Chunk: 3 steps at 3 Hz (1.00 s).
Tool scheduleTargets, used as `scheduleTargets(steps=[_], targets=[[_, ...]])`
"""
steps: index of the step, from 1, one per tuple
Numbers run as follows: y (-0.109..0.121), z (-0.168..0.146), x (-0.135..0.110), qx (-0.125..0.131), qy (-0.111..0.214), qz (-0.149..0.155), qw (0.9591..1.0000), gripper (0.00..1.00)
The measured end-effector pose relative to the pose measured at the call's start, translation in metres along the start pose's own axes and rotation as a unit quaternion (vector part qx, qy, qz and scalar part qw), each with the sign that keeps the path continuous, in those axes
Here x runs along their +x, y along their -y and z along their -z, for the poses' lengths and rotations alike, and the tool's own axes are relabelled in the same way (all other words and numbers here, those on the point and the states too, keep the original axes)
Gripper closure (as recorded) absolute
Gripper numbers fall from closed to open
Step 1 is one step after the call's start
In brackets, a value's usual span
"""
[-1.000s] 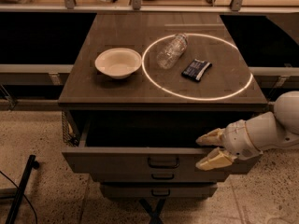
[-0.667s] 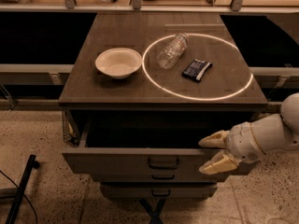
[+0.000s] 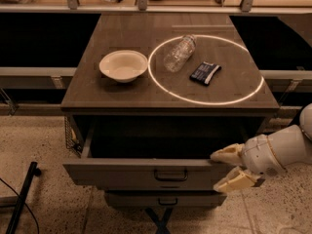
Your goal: Open top drawer
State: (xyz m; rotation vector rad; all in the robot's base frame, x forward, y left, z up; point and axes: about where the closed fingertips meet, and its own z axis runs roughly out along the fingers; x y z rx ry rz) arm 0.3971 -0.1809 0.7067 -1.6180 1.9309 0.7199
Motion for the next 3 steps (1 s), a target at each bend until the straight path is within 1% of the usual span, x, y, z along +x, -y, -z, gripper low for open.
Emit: scheduleTargets(steps=[1, 2, 3], targets=[[-0.002, 0.005, -0.003, 0.001, 0.003, 0.003, 1.0000, 0.41], [0.000, 0.012, -0.011, 0.004, 0.008, 0.012, 0.9999, 0.40], [0.009, 0.010, -0.020, 0.008, 0.016, 0.022, 0.9996, 0.41]])
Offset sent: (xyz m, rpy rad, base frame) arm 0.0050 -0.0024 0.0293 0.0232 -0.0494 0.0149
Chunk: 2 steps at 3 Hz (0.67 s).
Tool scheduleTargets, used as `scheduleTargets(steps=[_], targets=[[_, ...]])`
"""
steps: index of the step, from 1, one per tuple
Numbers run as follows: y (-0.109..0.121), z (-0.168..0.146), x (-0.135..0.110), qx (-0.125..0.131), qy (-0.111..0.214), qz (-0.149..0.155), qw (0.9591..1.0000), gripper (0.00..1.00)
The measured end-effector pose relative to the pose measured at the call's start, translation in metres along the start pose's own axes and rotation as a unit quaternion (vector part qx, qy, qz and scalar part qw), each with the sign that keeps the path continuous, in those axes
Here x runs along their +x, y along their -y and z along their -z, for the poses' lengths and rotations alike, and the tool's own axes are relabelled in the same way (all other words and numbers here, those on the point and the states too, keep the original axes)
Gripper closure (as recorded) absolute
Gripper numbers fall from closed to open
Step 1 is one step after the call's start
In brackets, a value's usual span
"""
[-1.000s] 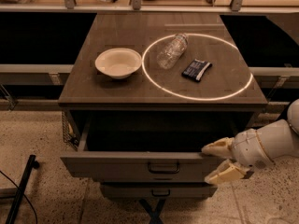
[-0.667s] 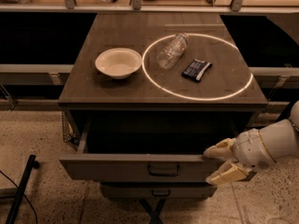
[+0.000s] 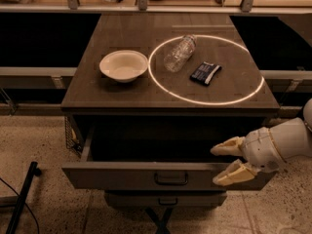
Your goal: Open top drawer
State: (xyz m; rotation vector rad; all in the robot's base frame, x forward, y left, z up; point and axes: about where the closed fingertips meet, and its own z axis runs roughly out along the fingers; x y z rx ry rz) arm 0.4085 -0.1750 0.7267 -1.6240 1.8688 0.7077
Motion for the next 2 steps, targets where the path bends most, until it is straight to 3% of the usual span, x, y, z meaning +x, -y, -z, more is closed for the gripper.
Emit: scheduleTargets(steps=[1, 2], targets=[[0.012, -0.006, -0.004, 0.007, 0.007, 0.004, 0.9999, 0.59], [0.027, -0.014, -0.010, 0.018, 0.014, 0.004, 0.9997, 0.70]])
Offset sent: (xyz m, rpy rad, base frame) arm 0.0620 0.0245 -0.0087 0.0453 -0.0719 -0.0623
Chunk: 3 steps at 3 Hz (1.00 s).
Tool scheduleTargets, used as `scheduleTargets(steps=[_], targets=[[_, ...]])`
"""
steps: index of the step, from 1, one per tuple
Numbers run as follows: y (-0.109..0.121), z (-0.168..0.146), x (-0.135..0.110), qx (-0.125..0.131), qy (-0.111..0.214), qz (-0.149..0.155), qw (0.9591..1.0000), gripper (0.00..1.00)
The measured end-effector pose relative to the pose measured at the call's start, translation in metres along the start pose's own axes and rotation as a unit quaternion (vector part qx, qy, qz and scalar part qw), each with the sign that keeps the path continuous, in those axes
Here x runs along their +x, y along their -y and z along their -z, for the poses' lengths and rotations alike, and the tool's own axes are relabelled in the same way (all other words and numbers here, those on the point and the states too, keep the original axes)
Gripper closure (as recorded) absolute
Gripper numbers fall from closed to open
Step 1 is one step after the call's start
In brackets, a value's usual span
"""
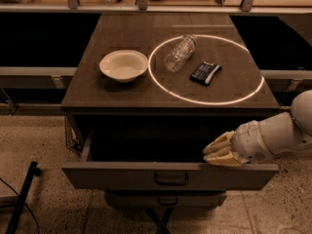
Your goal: Open top drawer
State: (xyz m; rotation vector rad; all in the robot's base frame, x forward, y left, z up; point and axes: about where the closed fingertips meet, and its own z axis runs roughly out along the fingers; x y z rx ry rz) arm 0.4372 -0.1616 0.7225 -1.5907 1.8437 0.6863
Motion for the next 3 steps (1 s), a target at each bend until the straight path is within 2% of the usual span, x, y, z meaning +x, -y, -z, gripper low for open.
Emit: scheduleTargets(steps=[1, 2, 3], targets=[[0.017, -0.010, -0.002, 0.017, 0.010, -0.007, 0.9998, 0.95], [0.030, -0.019, 0.001, 0.034, 0.013, -0.013, 0.9993, 1.00], [0.032, -0.022, 0.009, 0.042, 0.009, -0.019, 0.9989, 1.00]])
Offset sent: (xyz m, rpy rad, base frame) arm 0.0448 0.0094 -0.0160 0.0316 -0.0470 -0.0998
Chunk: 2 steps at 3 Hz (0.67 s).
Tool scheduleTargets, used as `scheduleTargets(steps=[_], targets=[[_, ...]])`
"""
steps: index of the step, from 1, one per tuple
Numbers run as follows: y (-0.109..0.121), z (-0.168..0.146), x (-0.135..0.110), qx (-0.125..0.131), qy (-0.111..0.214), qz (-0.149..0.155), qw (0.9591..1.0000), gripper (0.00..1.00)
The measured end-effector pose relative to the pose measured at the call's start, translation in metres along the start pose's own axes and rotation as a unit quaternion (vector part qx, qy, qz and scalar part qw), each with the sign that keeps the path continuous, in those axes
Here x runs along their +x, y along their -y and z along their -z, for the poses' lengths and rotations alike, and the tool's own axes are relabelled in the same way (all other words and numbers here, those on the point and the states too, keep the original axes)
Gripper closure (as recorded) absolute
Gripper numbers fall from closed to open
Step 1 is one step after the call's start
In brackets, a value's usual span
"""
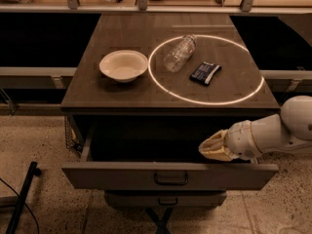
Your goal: Open top drawer
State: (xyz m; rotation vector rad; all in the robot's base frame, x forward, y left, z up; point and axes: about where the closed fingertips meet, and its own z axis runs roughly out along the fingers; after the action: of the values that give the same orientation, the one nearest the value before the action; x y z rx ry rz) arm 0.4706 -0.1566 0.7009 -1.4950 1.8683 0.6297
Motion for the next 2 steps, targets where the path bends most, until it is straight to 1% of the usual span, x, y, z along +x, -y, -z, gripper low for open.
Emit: scheduleTargets(steps=[2], targets=[[-0.0051, -0.0027, 0.0144, 0.000, -0.014, 0.002, 0.9999, 1.00]])
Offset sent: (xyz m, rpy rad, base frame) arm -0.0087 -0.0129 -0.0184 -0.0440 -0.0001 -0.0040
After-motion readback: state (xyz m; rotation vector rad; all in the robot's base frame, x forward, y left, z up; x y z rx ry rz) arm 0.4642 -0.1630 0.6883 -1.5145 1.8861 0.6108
